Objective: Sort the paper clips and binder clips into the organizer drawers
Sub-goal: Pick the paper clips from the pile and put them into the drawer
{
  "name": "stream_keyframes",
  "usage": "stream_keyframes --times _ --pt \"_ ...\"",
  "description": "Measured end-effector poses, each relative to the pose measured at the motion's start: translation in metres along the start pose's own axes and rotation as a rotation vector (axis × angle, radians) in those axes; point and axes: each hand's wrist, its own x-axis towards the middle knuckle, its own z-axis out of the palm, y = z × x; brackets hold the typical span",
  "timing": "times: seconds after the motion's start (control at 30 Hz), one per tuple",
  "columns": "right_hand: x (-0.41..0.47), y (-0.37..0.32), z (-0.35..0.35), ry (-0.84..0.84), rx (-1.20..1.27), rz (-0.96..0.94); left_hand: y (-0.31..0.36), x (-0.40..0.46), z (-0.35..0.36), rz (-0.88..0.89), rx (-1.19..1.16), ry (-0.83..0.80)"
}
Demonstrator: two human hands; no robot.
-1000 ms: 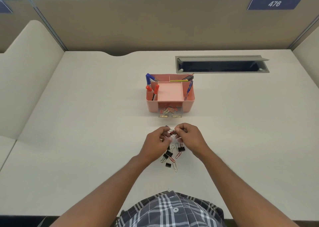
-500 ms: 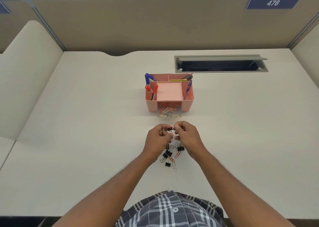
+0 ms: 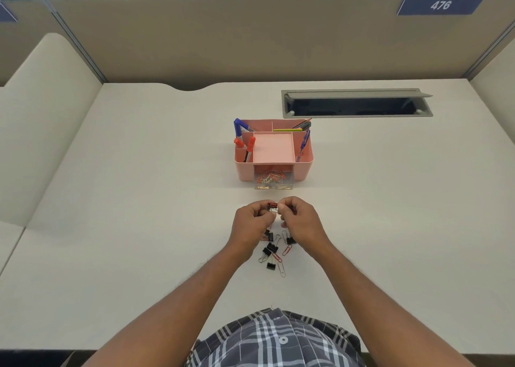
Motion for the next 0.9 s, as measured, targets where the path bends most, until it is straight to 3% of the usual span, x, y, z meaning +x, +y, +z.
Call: stream_keyframes --times 0.33,0.63,0.77,0.9 --pt "-0.001 -0.001 0.003 0.107 -0.204 -0.281 0.002 0.0 0.002 -0.014 0.048 -0.026" --pt "0.005 -0.008 0.001 0.133 -0.018 -0.138 -0.001 -0.001 0.0 -0.025 0.103 0.007" --pt "0.007 -0.004 -0.007 0.17 0.039 -0.038 -0.003 0.004 -0.008 0.081 0.531 0.074" --pt "0.006 0.003 -0.012 0.169 0.023 0.016 -0.012 0.008 -0.015 0.229 1.016 0.02"
